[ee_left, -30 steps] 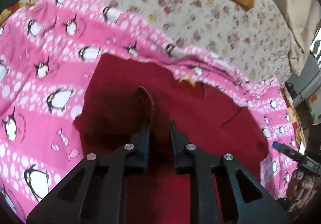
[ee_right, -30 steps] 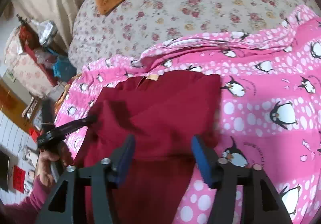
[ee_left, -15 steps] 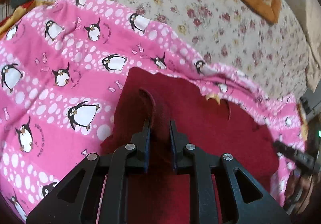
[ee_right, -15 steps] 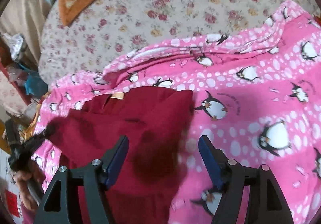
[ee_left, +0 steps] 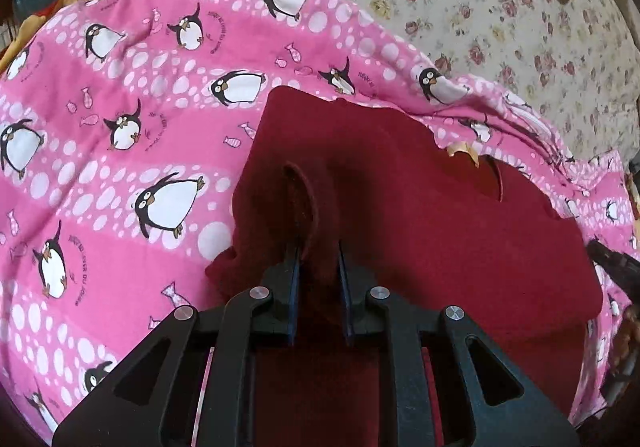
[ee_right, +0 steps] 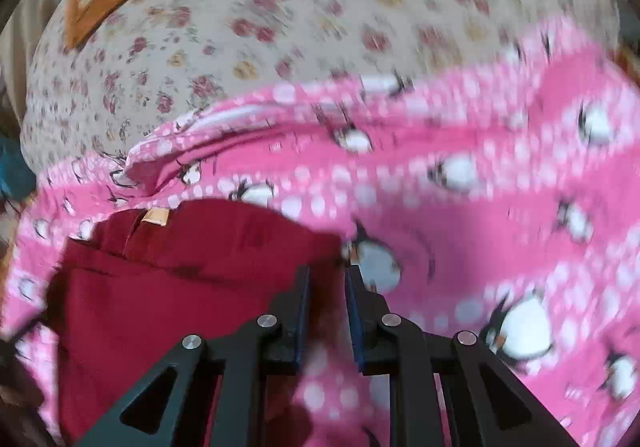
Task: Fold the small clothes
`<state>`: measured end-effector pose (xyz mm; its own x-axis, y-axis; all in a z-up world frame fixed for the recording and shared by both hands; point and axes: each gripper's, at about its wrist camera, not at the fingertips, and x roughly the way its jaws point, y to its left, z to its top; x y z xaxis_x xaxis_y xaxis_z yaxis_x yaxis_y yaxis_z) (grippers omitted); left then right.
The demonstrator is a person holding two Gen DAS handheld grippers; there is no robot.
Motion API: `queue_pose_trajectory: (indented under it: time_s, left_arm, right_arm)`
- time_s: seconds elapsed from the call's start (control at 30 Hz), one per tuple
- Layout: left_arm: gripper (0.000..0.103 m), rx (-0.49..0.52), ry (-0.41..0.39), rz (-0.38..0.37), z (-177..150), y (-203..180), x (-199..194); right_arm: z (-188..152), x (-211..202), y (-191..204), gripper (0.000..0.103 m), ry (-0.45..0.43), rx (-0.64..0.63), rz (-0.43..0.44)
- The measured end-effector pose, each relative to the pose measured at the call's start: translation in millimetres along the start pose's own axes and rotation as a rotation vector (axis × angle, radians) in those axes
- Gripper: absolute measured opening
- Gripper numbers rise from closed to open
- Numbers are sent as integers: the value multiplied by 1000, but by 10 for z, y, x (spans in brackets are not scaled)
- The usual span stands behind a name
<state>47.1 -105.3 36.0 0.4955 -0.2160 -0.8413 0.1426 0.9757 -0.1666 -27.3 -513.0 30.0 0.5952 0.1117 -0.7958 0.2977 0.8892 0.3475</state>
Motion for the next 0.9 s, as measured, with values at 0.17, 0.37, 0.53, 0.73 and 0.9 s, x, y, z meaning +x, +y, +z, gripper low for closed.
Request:
queue_pose_trajectory:
  time_s: [0.17, 0.37, 0.53, 0.73, 0.9]
  left_arm:
    - [15, -1, -8, 4, -15, 10, -27]
    - [18, -21, -3, -14, -27, 29, -52]
    - [23, -60, -3, -42, -56, 108, -155]
    - [25, -60, -13, -40, -82, 122, -186]
    - [25, -35, -12, -24, -82, 87, -157]
  right_arm:
    - [-273, -306, 221, 74, 9, -75, 114]
    - [-676, -262, 227, 28, 94, -195, 19]
    - [-693, -526, 144, 28, 59, -117, 20]
    - [-452, -590, 518, 29, -23, -198, 25]
    - [-279, 44, 686, 29, 48, -229, -45]
